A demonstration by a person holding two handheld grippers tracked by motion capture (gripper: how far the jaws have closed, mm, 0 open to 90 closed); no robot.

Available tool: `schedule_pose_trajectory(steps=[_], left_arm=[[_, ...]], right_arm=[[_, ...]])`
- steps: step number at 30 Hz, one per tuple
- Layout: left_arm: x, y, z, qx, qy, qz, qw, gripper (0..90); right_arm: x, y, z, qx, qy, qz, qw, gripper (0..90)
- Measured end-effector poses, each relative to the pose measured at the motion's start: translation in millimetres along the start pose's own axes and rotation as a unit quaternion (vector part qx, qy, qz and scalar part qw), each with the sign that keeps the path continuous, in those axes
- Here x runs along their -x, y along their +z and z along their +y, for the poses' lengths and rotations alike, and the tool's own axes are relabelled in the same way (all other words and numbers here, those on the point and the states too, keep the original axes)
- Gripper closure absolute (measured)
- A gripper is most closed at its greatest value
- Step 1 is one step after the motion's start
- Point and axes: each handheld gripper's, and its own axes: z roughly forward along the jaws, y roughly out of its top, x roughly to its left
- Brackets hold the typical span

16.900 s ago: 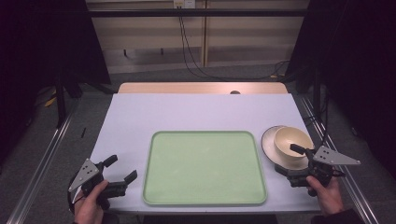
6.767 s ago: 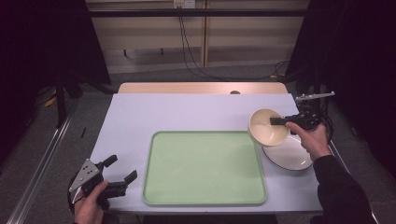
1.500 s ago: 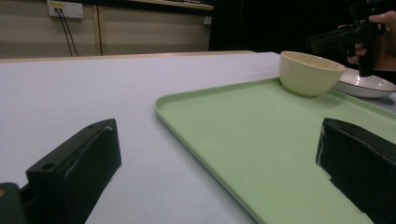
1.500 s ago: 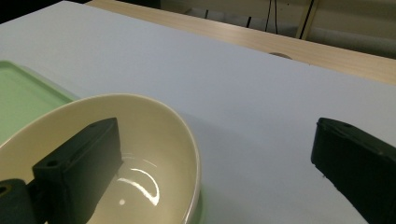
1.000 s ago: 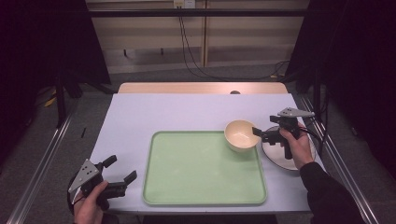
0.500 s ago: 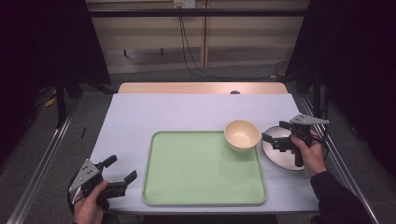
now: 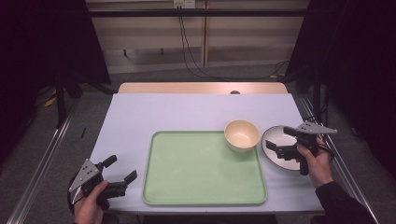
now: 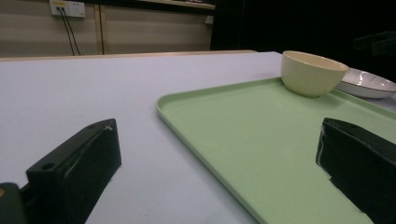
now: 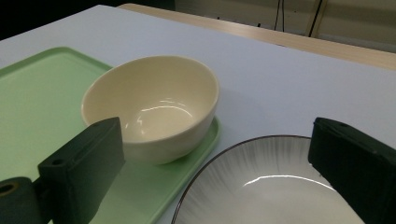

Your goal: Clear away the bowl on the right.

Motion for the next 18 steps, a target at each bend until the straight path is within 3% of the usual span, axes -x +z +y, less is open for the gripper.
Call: schedule_pose_trajectory(steps=[4,18], left_arm=[[0.0,0.2,-0.1,0.000,0.001,-0.003,1.0000,0.0],[0.6,0.6,0.0,0.001,-0.002,-0.004,1.0000,0.0]], right_arm=[[-4.2,-7.4,-6.7,0.005,-0.008,0.007,0.9999,2.2],[-13.8,-36.4,-32.2,0.020,0.003,-0.006,0.9998,1.7]])
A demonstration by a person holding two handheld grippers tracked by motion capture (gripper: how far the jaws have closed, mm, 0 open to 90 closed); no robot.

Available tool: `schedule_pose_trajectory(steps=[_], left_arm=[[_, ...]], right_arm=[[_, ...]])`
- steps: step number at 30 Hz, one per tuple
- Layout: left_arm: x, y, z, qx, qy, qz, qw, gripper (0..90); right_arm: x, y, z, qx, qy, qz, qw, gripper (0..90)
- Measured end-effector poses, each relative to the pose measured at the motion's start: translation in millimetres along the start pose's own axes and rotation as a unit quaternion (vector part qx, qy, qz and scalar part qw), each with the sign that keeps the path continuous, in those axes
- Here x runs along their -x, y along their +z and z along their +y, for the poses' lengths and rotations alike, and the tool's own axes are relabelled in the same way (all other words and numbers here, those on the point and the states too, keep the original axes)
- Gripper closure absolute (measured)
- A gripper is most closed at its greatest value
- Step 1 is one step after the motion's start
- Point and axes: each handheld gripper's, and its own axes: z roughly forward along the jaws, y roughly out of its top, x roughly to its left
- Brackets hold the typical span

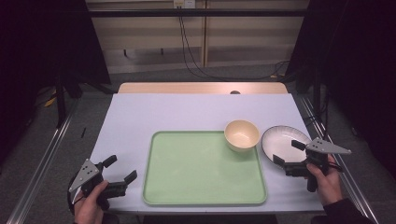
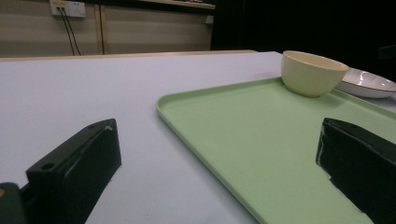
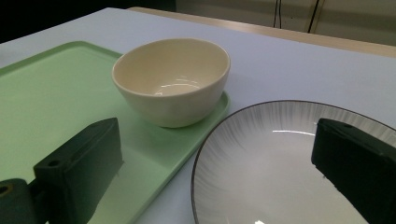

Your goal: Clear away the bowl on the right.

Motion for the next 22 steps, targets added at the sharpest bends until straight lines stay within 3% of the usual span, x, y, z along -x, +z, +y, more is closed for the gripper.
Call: schedule_pose_trajectory(steps=[9,18,22], left_arm=[[-1.0,-1.3,-0.2,-0.003,0.003,0.003,1.0000,0.0],[-0.1,0.1,0.2,0.000,0.000,0.000,1.0000,0.1],[-1.0,1.8,0.3,-0.001,0.000,-0.001,1.0000,0.1]], right_arm=[[-3.6,-11.0,-9.9,0.002,-0.002,-0.006,1.0000,2.1],[-3.0,-22.0,-22.5,-0.004,0.003,0.004,1.0000,0.7],[-3.7,-19.7,-23.6,-0.014,-0.001,0.002,0.9999,0.8]])
